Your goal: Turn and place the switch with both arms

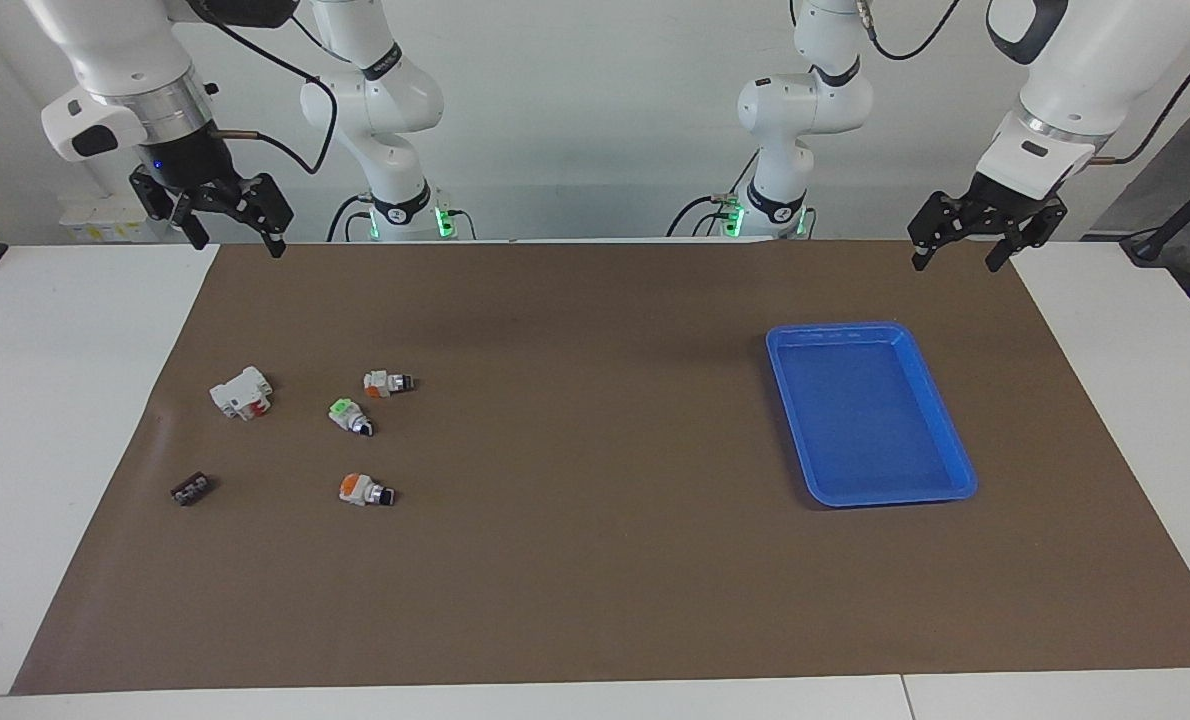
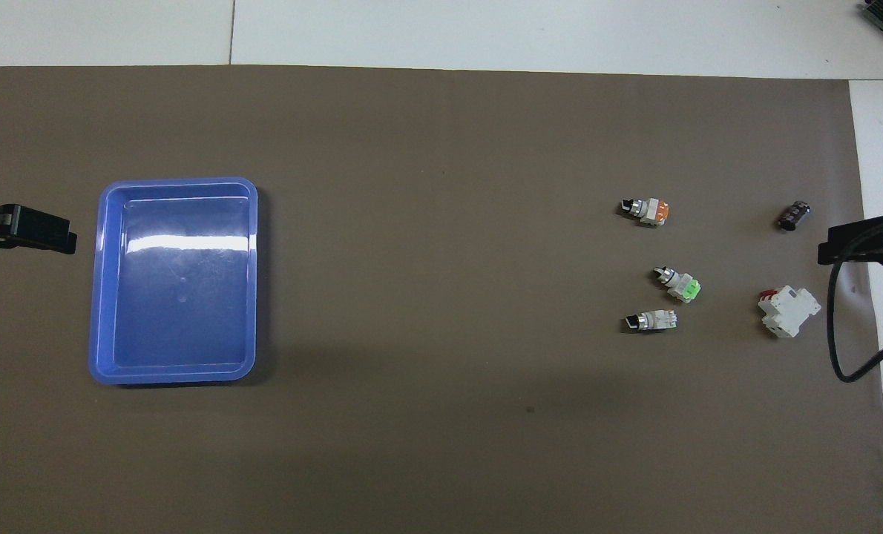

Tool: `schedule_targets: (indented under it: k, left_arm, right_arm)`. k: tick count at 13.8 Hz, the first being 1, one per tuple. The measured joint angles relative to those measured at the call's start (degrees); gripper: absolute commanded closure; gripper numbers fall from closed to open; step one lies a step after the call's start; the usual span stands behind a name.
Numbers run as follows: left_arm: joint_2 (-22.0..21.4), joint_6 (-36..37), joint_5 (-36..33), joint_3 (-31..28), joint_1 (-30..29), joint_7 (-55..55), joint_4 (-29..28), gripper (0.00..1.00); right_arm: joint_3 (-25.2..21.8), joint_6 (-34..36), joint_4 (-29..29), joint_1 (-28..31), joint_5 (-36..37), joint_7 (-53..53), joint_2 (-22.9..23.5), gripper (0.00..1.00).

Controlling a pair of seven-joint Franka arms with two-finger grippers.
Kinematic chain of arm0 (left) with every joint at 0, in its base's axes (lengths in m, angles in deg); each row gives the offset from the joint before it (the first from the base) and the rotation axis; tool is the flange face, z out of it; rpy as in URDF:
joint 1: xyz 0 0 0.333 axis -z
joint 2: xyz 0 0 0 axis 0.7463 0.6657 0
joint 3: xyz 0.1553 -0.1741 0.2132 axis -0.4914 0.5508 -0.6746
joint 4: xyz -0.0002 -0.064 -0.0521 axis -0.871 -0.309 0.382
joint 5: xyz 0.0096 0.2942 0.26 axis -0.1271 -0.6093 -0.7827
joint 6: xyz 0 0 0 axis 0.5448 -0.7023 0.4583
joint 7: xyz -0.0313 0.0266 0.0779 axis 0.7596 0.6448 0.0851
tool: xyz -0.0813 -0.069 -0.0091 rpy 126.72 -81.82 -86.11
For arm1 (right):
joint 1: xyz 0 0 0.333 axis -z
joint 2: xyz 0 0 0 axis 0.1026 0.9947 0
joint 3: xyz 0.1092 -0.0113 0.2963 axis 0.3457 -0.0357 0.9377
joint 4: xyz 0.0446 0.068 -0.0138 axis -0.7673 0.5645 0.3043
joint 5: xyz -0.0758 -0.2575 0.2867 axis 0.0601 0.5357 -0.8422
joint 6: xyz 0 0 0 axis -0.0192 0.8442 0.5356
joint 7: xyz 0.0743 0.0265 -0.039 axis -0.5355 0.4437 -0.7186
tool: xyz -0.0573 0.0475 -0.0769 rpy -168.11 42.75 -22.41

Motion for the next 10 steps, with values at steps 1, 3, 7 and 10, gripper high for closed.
schedule_targets:
  k: [1,3,7,10]
  left_arm:
    - [0.0,0.0,0.0,0.0,0.0,0.0,0.0,0.0]
    - [0.0,0.0,0.0,0.0,0.0,0.0,0.0,0.0]
    - [0.0,0.0,0.0,0.0,0.0,0.0,0.0,0.0]
    - [0.0,0.0,0.0,0.0,0.0,0.0,0.0,0.0]
  right_arm:
    - [0.0,0.0,0.0,0.0,0.0,0.0,0.0,0.0]
    - [0.0,0.0,0.0,0.1,0.0,0.0,0.0,0.0]
    - [-0.1,0.0,0.0,0.1,0.0,0.0,0.0,0.0]
    - [-0.1,0.0,0.0,0.1,0.0,0.0,0.0,0.0]
